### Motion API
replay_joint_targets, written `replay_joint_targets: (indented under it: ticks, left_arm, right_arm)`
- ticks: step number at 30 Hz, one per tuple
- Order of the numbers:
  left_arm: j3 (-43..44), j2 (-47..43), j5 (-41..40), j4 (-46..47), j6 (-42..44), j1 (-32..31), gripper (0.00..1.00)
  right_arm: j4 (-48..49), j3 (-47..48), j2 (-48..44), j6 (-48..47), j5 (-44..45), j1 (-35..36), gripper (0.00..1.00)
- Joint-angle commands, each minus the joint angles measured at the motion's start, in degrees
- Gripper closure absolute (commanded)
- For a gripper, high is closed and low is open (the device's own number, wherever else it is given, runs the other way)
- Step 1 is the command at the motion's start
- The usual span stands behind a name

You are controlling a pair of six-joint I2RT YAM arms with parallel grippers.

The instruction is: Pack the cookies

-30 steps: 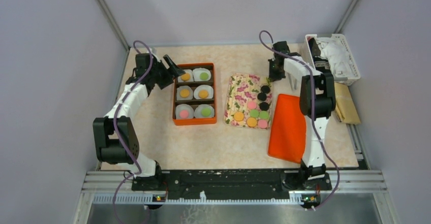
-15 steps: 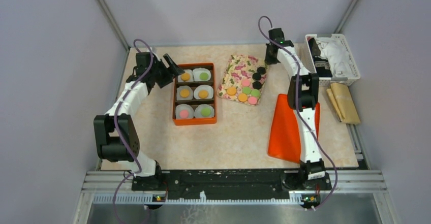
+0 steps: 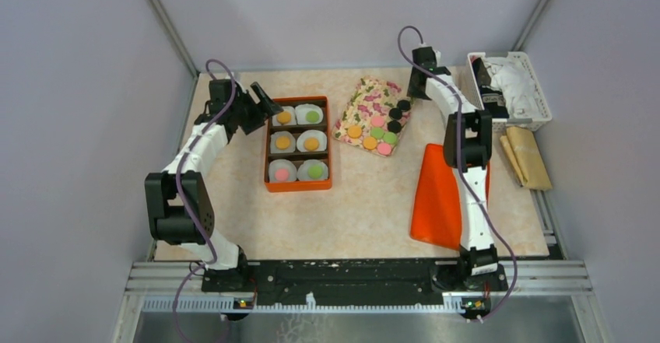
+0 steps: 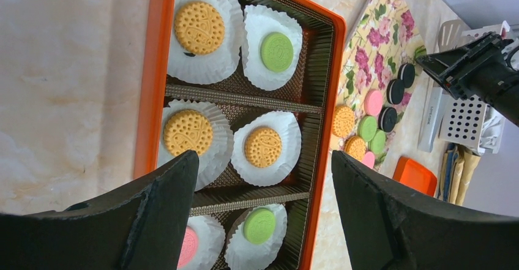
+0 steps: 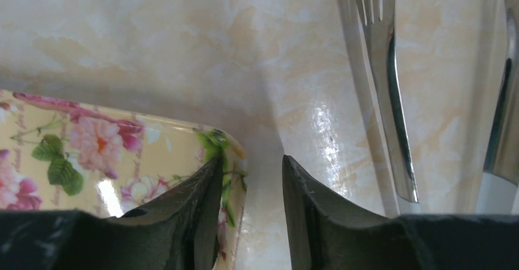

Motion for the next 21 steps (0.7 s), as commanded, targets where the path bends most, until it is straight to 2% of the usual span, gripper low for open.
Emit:
replay_joint_targets:
  ticks: [1, 7, 11, 13, 16, 17, 18, 21]
  left_arm:
    - [1.6, -0.4, 0.7, 2.3, 0.6, -0.1, 0.14]
    - [0.8, -1.7, 1.0, 2.9, 0.4, -0.1, 0.14]
    - [0.3, -2.2, 1.1, 3.1, 0.2, -0.1, 0.14]
    - [0.0, -2.3, 1.4, 3.1, -0.1, -0.1, 0.14]
    - [-0.1, -2.5, 1.8, 3.2, -0.3, -1.7, 0.17]
    - [-0.1, -2.5, 2.0, 3.2, -0.2, -1.7, 0.21]
    - [-0.1, -2.6, 2.2, 3.1, -0.1, -1.7, 0.26]
    - [-0.2, -3.0, 2.2, 2.8, 0.0, -1.7, 0.35]
  right_arm:
    - [9.8, -5.9, -10.9, -1.6, -1.2, 0.0, 0.56]
    - [12.9, -13.3, -21.1, -3.3, -1.6, 1.9, 0.47]
    - [13.9, -22.9, -30.2, -4.5, -2.6, 5.1, 0.48]
    - [14.6, -29.2, -34.4, -4.9, -4.3, 7.3, 0.55]
    - [15.9, -38.7, -40.2, -4.9, -5.8, 12.2, 0.87]
    - [16.3, -42.3, -41.8, -4.9, -6.0, 13.9, 0.95]
    - [16.5, -44.5, -42.9, -4.9, -6.0, 15.6, 1.00]
    - [15.4, -48.8, -44.8, -5.2, -7.3, 20.9, 1.00]
